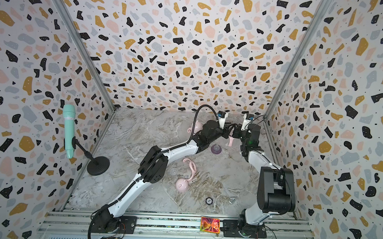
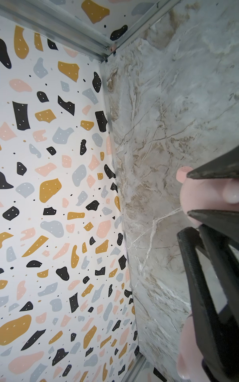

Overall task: Assemble the baby bottles
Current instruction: Close the lid on the baby bottle.

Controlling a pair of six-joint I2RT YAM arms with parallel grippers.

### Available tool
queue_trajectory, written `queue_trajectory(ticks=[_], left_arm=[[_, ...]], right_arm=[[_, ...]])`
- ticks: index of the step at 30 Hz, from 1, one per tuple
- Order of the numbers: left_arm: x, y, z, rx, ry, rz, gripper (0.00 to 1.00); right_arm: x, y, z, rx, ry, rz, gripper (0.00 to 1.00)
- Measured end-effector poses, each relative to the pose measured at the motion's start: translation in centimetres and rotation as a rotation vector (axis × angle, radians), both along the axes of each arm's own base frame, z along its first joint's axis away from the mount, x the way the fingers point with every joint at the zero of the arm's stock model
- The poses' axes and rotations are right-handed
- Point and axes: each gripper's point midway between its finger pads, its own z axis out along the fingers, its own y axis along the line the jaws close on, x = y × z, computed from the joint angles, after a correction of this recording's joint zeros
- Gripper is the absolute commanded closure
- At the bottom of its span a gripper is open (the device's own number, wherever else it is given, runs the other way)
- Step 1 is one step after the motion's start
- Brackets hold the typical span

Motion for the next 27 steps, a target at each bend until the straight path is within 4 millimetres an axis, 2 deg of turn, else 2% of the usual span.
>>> queue_trajectory(ticks=[6,27], left_arm=[[-0.1,0.3,-0.5,0.005,0.005,-0.005,0.75],[-0.4,0.5,-0.6,0.011,0.001,-0.015,0.79]], right_arm=[[0.0,0.0,-0.3,0.014,0.005,-0.011,0.74],[-0.5,0.1,-1.4,0.064,0.021,-0.042,0.74]])
